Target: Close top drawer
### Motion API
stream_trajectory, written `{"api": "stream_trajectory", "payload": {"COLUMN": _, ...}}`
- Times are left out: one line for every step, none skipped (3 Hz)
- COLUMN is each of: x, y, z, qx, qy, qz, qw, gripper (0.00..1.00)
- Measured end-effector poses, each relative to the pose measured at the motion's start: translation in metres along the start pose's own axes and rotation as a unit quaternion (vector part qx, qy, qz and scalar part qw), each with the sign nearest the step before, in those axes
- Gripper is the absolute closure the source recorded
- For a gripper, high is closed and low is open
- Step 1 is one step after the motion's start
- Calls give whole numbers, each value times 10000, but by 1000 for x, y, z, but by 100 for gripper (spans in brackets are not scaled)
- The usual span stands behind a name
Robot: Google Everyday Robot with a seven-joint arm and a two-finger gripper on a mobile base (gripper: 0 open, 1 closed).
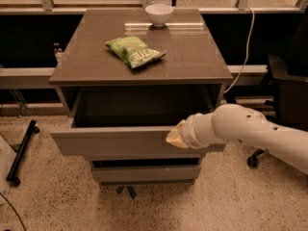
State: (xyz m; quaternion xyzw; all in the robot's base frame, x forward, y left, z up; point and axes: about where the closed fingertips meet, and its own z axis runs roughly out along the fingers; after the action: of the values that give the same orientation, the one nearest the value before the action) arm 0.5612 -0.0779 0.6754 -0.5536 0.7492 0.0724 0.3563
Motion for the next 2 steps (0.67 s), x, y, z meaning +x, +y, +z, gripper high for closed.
{"api": "stream_trajectory", "payload": {"x": -5, "y": -6, "z": 6, "qx": 49, "qy": -134, "qz": -25, "qw": 9999, "gripper": 97}}
{"api": "stream_trajectory", "payload": {"x": -14, "y": -19, "z": 29, "qx": 90, "qy": -449, "qz": 23, "qw": 9989, "gripper": 75}}
